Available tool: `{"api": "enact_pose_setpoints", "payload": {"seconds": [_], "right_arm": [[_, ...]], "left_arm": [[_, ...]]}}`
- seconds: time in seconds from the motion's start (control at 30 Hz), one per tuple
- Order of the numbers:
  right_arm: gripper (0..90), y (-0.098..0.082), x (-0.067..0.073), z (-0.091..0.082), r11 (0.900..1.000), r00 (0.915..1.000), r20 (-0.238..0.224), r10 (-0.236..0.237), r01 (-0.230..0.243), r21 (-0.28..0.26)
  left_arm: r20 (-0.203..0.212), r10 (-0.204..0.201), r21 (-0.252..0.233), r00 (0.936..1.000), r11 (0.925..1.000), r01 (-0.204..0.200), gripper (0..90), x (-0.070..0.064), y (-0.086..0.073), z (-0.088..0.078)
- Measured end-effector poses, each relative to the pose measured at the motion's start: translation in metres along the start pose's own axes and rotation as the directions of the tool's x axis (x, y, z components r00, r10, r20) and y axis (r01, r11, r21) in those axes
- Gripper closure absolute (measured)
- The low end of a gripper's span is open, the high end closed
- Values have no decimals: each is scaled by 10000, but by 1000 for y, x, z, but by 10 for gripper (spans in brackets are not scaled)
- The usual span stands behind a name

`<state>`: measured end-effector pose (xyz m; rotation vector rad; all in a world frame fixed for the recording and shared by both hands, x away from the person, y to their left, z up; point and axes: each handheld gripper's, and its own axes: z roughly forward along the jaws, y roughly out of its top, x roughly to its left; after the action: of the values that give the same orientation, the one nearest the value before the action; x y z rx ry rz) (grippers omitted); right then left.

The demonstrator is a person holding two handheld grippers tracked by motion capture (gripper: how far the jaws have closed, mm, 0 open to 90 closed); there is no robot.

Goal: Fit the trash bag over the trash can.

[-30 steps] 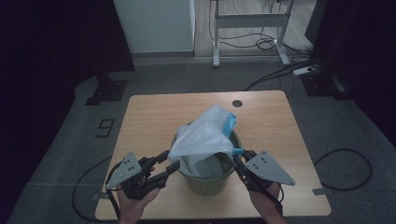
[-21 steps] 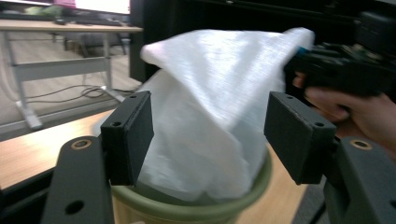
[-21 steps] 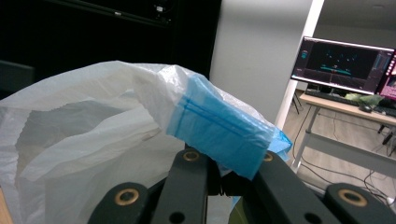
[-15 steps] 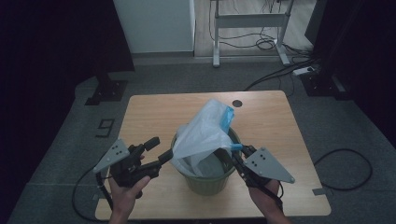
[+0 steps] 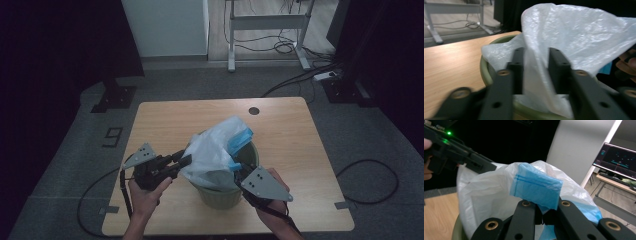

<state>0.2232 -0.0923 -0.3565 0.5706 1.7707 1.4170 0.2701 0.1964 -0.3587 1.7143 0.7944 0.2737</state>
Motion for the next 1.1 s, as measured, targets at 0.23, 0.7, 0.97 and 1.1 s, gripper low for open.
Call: {"api": "enact_pose_setpoints", "payload": {"seconds": [0.23, 0.7, 0.97, 1.1], "right_arm": [[522, -11, 6, 3, 9983, 9993, -169, 345, -337, 480], [579, -40, 18, 6, 9802, 9898, -11, 1423, -1407, 1396], [592, -39, 11, 9, 9757, 9797, -390, 1967, -1917, 1058], [530, -37, 7, 1, 9758, 9787, -241, 2037, -2009, 868]], "left_arm": [[-404, 138, -1091, 9991, 9939, -181, 844, 4, -9, -14], [-260, -1248, -1984, 9918, 9731, 1173, 852, 26, -27, -37], [-200, -1218, -1941, 9924, 9741, 1156, 850, 26, -29, -38], [-221, -1272, -1931, 9916, 9737, 1206, 850, 27, -29, -37]]}}
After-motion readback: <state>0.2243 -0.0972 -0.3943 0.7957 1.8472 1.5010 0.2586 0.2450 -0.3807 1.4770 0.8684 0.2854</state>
